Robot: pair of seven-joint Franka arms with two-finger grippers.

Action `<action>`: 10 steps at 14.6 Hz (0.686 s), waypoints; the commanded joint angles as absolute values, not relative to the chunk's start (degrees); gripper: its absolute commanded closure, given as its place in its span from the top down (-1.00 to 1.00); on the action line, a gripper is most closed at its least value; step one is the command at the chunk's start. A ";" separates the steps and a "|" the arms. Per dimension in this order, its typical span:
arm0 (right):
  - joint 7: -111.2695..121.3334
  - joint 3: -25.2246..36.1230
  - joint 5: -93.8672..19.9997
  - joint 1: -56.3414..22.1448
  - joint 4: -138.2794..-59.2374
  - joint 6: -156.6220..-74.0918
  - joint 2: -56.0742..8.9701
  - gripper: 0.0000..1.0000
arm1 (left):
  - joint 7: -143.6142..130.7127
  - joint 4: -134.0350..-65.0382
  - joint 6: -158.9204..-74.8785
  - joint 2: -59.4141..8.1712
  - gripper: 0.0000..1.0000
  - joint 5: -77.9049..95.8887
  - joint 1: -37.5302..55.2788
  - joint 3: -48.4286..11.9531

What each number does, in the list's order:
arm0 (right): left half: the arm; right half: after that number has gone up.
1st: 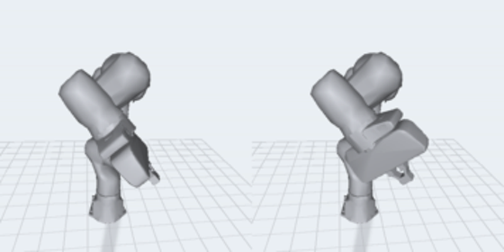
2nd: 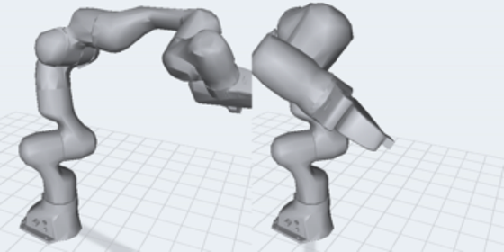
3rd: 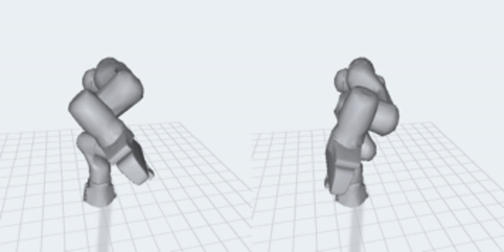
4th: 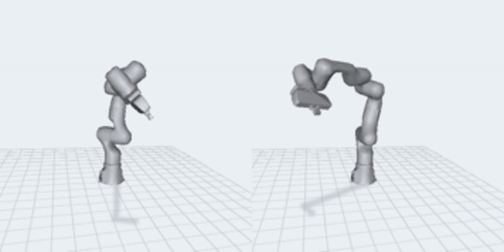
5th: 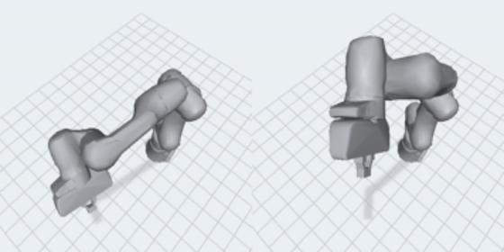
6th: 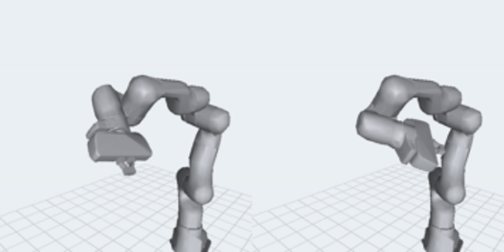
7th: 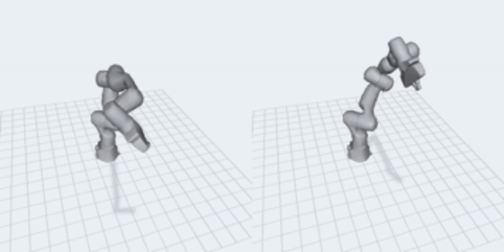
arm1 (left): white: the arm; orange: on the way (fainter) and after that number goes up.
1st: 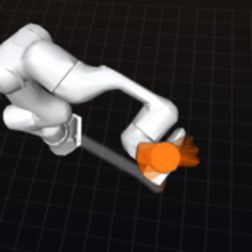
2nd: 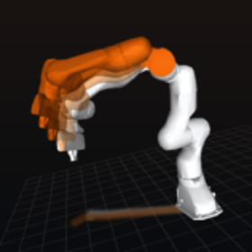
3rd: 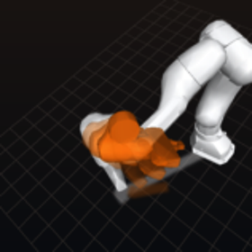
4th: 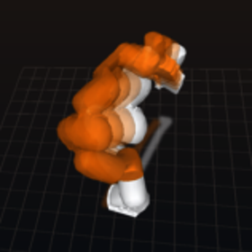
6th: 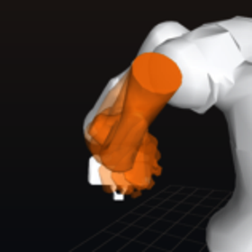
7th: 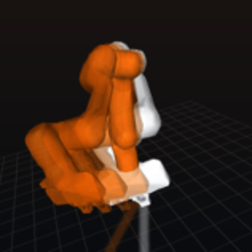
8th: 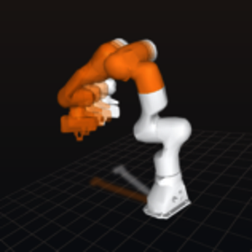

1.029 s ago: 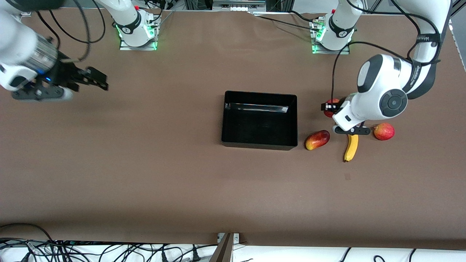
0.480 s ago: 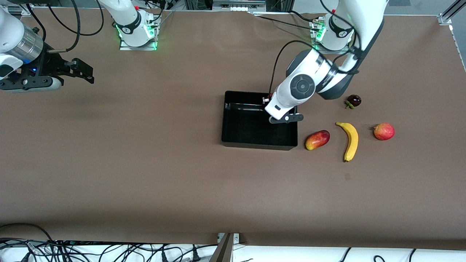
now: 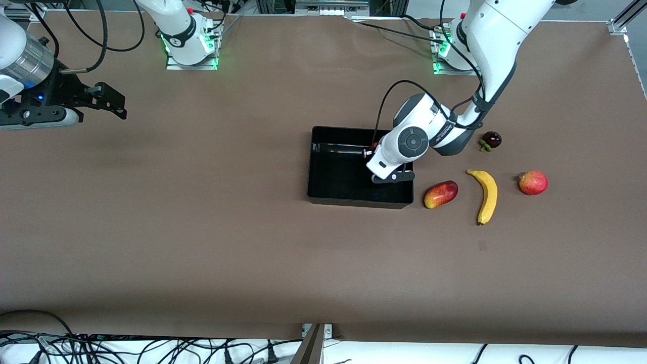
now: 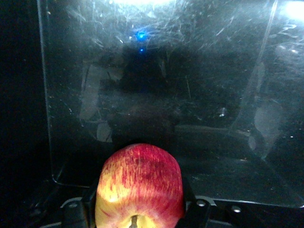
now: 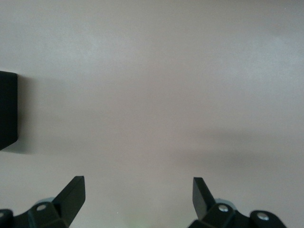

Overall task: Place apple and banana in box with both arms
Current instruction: 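Carry the apple over the black box and open the left gripper, then reach the yellow banana and grasp it with the left gripper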

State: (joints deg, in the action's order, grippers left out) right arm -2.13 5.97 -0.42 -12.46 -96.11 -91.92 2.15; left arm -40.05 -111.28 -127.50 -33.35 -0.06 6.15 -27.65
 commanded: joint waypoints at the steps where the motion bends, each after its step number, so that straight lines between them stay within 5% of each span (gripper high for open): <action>1: -1.32 5.62 -0.09 -11.60 -94.40 -91.58 1.32 1.00 | -40.52 -110.75 -125.17 -31.74 1.00 -0.97 5.19 -27.95; 7: -1.58 5.27 2.90 -12.22 -94.31 -91.41 -0.18 1.00 | -35.54 -89.50 -90.66 -27.25 1.00 -4.45 -0.60 -27.68; 10: -1.76 5.19 2.90 -12.30 -94.31 -91.67 -0.18 1.00 | -22.80 -89.38 -89.38 -27.33 1.00 -14.65 -3.33 -27.51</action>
